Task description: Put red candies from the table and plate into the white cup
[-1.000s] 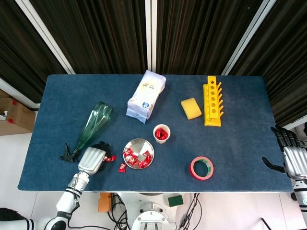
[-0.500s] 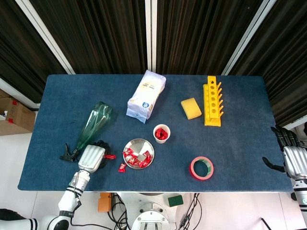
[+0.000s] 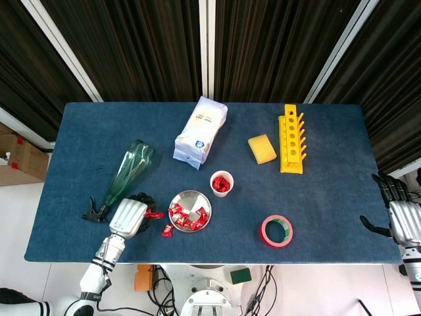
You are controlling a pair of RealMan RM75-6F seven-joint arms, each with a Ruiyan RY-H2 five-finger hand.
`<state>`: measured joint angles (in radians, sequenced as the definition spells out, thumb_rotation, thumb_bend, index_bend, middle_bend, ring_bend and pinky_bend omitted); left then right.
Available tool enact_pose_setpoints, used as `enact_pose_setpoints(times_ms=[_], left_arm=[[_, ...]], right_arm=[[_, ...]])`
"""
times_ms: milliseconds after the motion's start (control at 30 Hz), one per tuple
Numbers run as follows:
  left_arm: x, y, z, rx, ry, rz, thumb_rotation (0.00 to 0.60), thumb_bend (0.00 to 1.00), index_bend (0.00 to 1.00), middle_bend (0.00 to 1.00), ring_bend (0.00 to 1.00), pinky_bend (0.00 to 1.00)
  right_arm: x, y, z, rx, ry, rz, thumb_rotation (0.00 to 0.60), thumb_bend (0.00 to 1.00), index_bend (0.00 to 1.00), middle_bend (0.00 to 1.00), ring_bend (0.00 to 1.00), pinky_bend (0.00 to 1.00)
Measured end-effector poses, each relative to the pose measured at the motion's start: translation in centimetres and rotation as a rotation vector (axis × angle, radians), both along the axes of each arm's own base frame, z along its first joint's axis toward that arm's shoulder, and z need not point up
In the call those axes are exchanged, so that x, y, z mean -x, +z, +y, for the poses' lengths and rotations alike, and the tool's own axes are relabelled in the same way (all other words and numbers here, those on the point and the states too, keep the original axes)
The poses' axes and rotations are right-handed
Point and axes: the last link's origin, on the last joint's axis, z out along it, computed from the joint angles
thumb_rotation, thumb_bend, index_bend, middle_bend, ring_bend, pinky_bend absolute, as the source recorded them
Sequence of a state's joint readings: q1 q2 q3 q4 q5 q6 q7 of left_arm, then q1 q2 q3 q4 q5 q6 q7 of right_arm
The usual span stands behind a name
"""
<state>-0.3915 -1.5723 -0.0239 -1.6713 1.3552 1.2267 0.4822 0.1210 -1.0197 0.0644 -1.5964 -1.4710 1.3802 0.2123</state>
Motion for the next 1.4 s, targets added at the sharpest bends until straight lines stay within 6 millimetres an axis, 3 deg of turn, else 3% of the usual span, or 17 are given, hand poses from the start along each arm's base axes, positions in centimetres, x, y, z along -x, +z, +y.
enact_pose_setpoints(times_ms=[267,467,700,833,1133,1300,1400], left_arm=[[-4.2,1.9,1.9,-0.008,-0.081,0.038,0.600,0.49,0.67,0.42,0.30,0.43],[-8.2,2.6,4.9,0.016,-0.081,0.020,0.600,0.49,0.67,0.42,0.30,0.43],[-14.3,0.3,9.5,0.075,-0.047,-0.053,0.600,0.49,0.66,0.42,0.30,0.43],[-17.2,-1.7,10.8,0.098,-0.032,-0.081,0.600,0.49,0.66,0.42,0.30,0.42],[-17.6,-4.5,12.3,0.091,0.031,-0.067,0.600,0.50,0.63,0.36,0.27,0.34],[-17.6,-4.7,11.9,0.099,0.009,-0.061,0.600,0.48,0.43,0.32,0.26,0.33],[-17.7,-4.5,11.5,0.108,-0.012,-0.065,0.600,0.42,0.29,0.31,0.25,0.32]], right_arm=[[0.1,0.1,0.0,-0.006,0.001,-0.001,0.600,0.22,0.00,0.00,0.00,0.00],[0.2,0.2,-0.2,-0.003,-0.004,-0.004,0.600,0.22,0.00,0.00,0.00,0.00],[0.3,0.2,-0.4,-0.005,-0.010,-0.009,0.600,0.22,0.00,0.00,0.00,0.00],[0.5,0.2,-0.6,-0.012,-0.019,-0.009,0.600,0.22,0.00,0.00,0.00,0.00],[0.5,0.3,-0.7,-0.014,-0.018,-0.015,0.600,0.22,0.00,0.00,0.00,0.00],[0.5,0.4,-0.6,-0.011,-0.017,-0.016,0.600,0.22,0.00,0.00,0.00,0.00],[0.5,0.3,-0.6,-0.010,-0.019,-0.014,0.600,0.22,0.00,0.00,0.00,0.00]])
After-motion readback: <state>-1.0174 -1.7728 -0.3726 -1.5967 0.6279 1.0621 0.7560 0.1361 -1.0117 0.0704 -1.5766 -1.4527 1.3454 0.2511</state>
